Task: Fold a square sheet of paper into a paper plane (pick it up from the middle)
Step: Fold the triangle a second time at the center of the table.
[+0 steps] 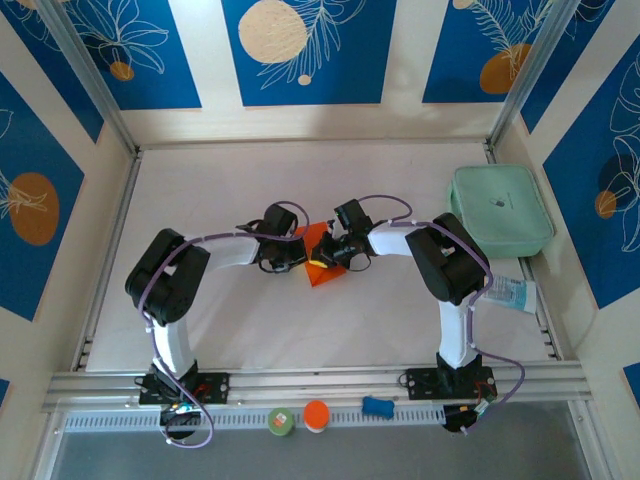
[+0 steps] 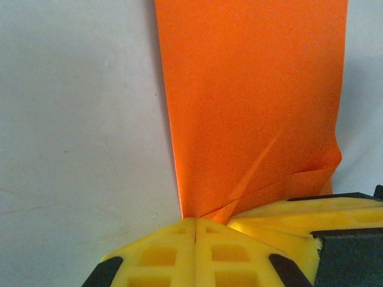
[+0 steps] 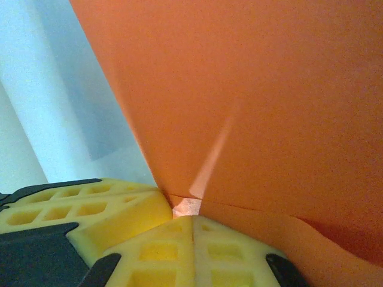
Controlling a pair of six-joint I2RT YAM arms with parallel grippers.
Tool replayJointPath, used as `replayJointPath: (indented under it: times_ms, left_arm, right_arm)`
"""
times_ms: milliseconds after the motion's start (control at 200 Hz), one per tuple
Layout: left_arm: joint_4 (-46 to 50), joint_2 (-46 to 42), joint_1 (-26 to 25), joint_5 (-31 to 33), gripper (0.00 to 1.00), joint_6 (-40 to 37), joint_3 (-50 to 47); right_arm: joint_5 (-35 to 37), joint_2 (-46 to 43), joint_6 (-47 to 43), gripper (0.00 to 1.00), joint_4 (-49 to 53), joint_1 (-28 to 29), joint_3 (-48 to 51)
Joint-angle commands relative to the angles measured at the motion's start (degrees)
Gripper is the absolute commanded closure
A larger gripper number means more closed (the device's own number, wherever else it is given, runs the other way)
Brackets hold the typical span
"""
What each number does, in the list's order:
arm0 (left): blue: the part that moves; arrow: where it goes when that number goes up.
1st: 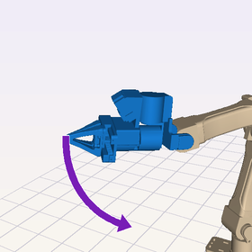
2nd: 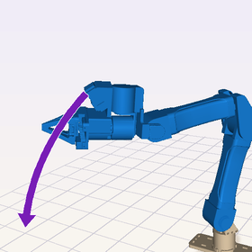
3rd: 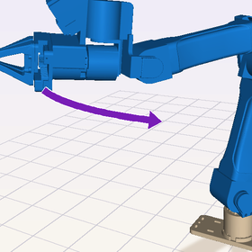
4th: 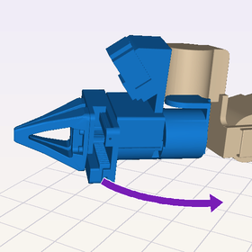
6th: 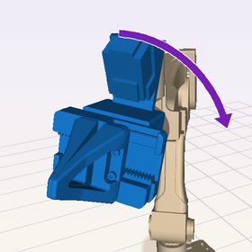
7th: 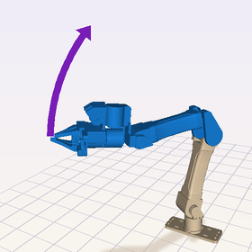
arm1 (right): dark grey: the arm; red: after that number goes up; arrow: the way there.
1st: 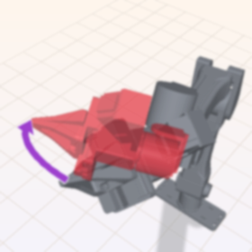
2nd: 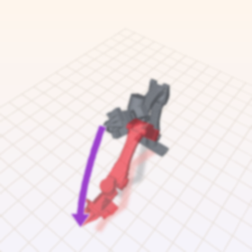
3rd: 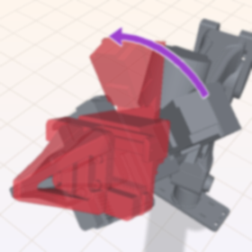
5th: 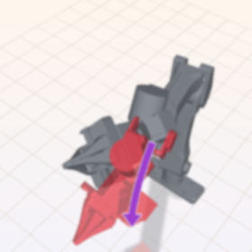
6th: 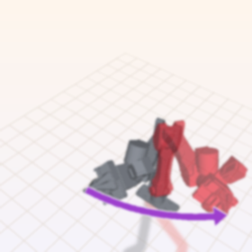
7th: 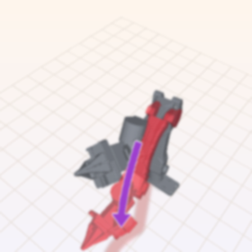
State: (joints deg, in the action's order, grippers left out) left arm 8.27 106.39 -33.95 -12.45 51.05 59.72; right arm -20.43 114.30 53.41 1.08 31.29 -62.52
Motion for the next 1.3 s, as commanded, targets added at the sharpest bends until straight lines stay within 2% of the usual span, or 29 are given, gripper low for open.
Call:
replayJointPath:
  times_ms: [0,185,455,1081,1296]
  left_arm:
    - [5.15,2.19,-0.49,2.99,0.99,-2.08,0.81]
    - [6.17,2.64,-0.56,3.39,0.99,-3.13,1.2]
    - [7.72,2.86,-0.56,4.04,0.99,-4.67,2.68]
    - [10.22,3.1,-0.53,4.62,0.99,-7.02,4.93]
    - [10.5,-2.02,-0.65,1.64,0.93,-7.78,7.76]
  right_arm:
    - [-0.86,-1.47,0.81,0.98,3.11,-1.0,0.38]
    - [-0.34,-5.64,-3.35,0.96,4.73,-2.16,0.47]
    - [0.73,-2.94,-8.44,0.97,6.78,-2.55,0.23]
    - [4.57,1.41,-7.53,0.97,9.32,-2.08,-0.32]
    - [9.73,2.58,-5.78,0.97,13.68,-0.37,-0.51]
